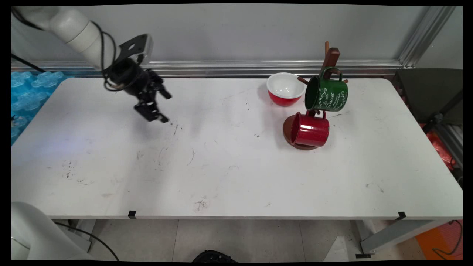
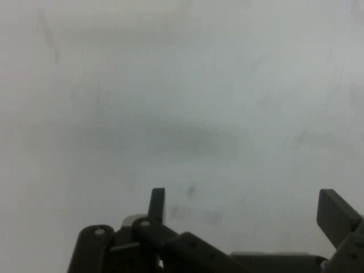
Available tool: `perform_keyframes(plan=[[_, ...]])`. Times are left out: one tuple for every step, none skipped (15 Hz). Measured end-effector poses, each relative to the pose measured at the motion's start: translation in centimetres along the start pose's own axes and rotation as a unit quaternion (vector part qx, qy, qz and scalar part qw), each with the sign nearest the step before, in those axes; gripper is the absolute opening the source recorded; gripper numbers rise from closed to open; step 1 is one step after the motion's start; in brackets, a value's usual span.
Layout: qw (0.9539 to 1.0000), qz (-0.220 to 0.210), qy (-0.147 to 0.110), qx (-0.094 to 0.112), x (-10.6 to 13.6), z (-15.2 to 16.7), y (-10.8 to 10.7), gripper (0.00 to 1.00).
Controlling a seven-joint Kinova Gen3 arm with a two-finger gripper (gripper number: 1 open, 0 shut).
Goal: Pick up the green mug from the rack
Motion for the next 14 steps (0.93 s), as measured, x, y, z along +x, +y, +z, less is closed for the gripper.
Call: perform_keyframes(plan=[[1.0,0.0,0.009,-0.002,0.7,0.0,0.1,1.0],[0.9997,0.0,0.022,-0.006,1.9,0.0,0.2,1.0],[0.9992,0.0,0.038,-0.009,3.2,0.0,0.4,1.0],[0.9985,0.0,0.053,-0.013,4.5,0.0,0.5,1.0],[0.9976,-0.001,0.067,-0.016,5.5,-0.1,0.6,1.0],[0.9963,-0.002,0.084,-0.019,6.7,-0.1,0.8,1.0],[0.9948,-0.004,0.099,-0.023,7.8,0.0,0.9,1.0],[0.9932,-0.006,0.113,-0.025,8.7,0.0,1.1,1.0],[0.9921,-0.007,0.122,-0.026,9.2,0.1,1.2,1.0],[0.9903,-0.009,0.136,-0.028,10.1,0.2,1.4,1.0],[0.989,-0.01,0.145,-0.03,10.7,0.2,1.5,1.0],[0.987,-0.011,0.157,-0.033,11.4,0.4,1.7,1.0],[0.9848,-0.013,0.17,-0.036,12.2,0.6,2.0,1.0],[0.9825,-0.014,0.182,-0.039,12.9,0.8,2.3,1.0]])
